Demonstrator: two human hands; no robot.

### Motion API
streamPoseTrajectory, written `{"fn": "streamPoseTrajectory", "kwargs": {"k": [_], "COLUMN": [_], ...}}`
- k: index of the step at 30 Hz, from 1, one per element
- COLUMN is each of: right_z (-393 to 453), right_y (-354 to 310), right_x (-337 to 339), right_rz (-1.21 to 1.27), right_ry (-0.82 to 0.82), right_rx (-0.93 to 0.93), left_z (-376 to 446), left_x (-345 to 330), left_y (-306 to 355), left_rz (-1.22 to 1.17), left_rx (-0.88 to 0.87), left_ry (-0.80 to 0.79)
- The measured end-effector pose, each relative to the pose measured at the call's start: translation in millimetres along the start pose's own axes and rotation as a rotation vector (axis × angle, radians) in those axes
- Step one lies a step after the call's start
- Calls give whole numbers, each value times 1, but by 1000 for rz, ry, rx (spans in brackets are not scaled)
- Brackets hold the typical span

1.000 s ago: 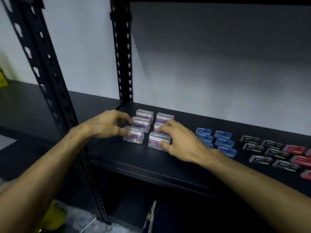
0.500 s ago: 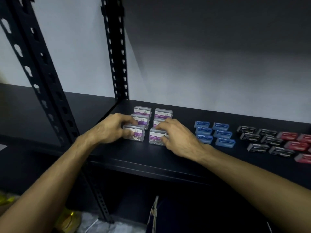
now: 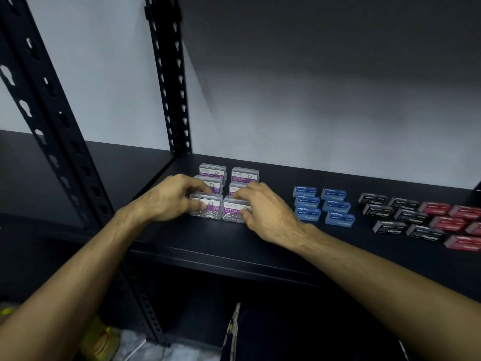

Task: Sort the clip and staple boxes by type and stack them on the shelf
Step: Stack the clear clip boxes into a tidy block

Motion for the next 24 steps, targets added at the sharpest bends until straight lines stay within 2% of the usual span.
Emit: {"fn": "streamPoseTrajectory", "kwargs": {"k": [11, 14, 19, 20, 24], "right_z": [6, 5, 15, 21, 44], "right_y": [5, 6, 11, 13, 22], "right_x": [-2, 0, 21, 24, 28], "right_rz": [-11, -29, 38, 72, 181], "right_ry": [-8, -5, 127, 126, 12], "right_rx": [6, 18, -25, -62, -225], "left_z": [5, 5, 13, 19, 41], "left_x": [0, 3, 27, 30, 23], "left_y": [0, -2, -4, -5, -12], "left_rz": [100, 124, 78, 68, 1], "left_rx": [-44, -1, 3, 31, 172], "left_ry": [71, 60, 311, 319, 130]}}
Point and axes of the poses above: each hand's wrist, its own z-axis towards the middle knuckle, its own x-axis out of the back of the hand, y = z × x, the point moved 3 cm from there along z, towards the middle knuckle, and after that the axes turned 3 degrees about -x, right-handed, at the moved point
